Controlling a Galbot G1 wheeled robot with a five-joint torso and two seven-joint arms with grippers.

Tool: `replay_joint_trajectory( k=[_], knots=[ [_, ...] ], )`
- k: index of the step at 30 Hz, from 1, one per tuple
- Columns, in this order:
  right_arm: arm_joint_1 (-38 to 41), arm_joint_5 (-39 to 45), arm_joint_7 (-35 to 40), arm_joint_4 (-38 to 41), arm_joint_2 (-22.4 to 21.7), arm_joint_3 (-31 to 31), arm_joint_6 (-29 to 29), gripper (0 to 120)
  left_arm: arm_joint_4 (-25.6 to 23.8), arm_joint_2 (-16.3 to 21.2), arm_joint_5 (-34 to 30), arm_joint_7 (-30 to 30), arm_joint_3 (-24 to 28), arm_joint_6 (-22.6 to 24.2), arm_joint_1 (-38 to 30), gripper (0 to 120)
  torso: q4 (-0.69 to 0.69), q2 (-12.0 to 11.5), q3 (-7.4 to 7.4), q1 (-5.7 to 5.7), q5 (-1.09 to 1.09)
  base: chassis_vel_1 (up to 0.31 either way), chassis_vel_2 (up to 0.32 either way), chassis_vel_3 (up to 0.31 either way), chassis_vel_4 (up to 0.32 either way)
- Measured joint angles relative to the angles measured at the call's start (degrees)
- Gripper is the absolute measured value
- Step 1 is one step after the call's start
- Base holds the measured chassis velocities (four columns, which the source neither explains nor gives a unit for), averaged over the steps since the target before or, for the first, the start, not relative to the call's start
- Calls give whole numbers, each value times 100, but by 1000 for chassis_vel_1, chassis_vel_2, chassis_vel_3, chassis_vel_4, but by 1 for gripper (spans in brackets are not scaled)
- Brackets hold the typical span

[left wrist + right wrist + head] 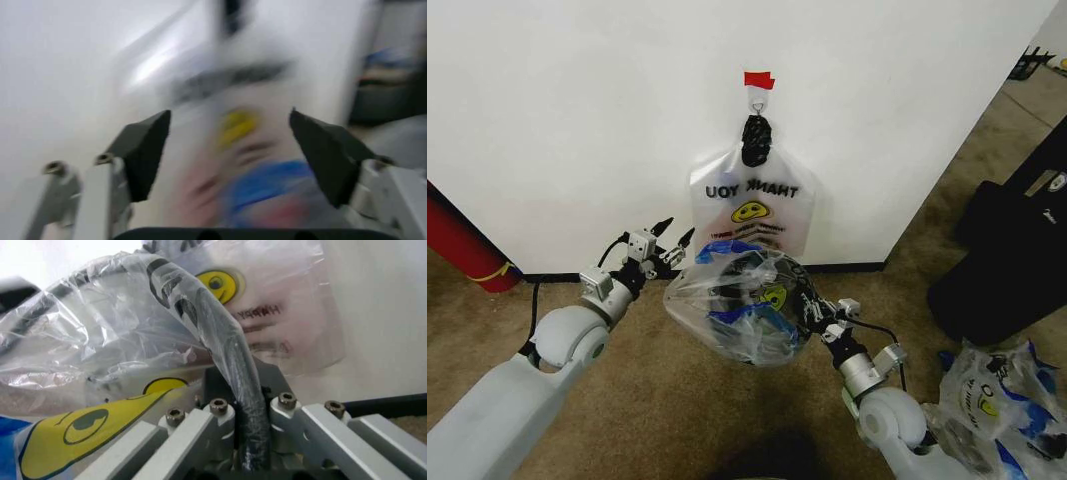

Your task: Pick up the garbage bag from the wall and place it over the trash bin.

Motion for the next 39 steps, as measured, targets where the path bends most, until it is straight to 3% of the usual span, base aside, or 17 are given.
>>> replay_joint_trajectory(
  k=[2, 4, 7, 14, 16, 20, 25, 29, 39],
  knots=[
    [0, -14, 5, 0, 1, 1, 7, 1, -55, 10, 2, 145, -11, -56, 31, 80, 0, 0, 0, 0, 0, 0, 0, 0, 0],
    [3, -192, 26, -14, 14, 14, 111, 1, -468, 135, 489, 1040, -21, -331, 294, 91, -1, 0, 0, 0, 1, 0, 0, 0, 0],
    [15, -359, 55, -18, 28, 22, 194, 1, -743, 235, 1041, 1556, -7, -366, 526, 98, 1, 0, 0, 0, 1, 0, 0, 0, 0],
    [68, -554, 231, 6, 53, 28, 332, 1, -906, 299, 1734, 1893, 202, -106, 684, 100, 1, 0, 0, 0, 0, 0, 0, 0, 0],
    [73, -673, 237, 7, 56, 28, 408, 1, -828, 278, 1855, 1888, 281, 75, 641, 95, 0, 0, 0, 0, 0, 0, 0, 0, 0],
    [61, -985, 174, -6, 53, -21, 617, 1, -816, 261, 1686, 1678, 393, 867, 615, 84, 0, 0, 0, 0, 0, 0, 0, 0, 0],
    [95, -1183, 132, -18, 55, -75, 686, 1, -905, 258, 1456, 1617, 396, 1288, 610, 67, 0, 0, 0, 0, 0, 0, 0, 0, 0],
    [146, -1237, 129, -22, 62, -91, 699, 1, -945, 288, 1435, 1613, 384, 1365, 610, 48, 0, 0, 0, 0, 0, 0, 0, 0, 0],
    [147, -1295, 179, -58, 69, -91, 699, 1, -1037, 312, 1436, 1628, 357, 1297, 630, 16, 0, 0, 0, 0, 0, 0, 0, 0, 0]
  ],
)
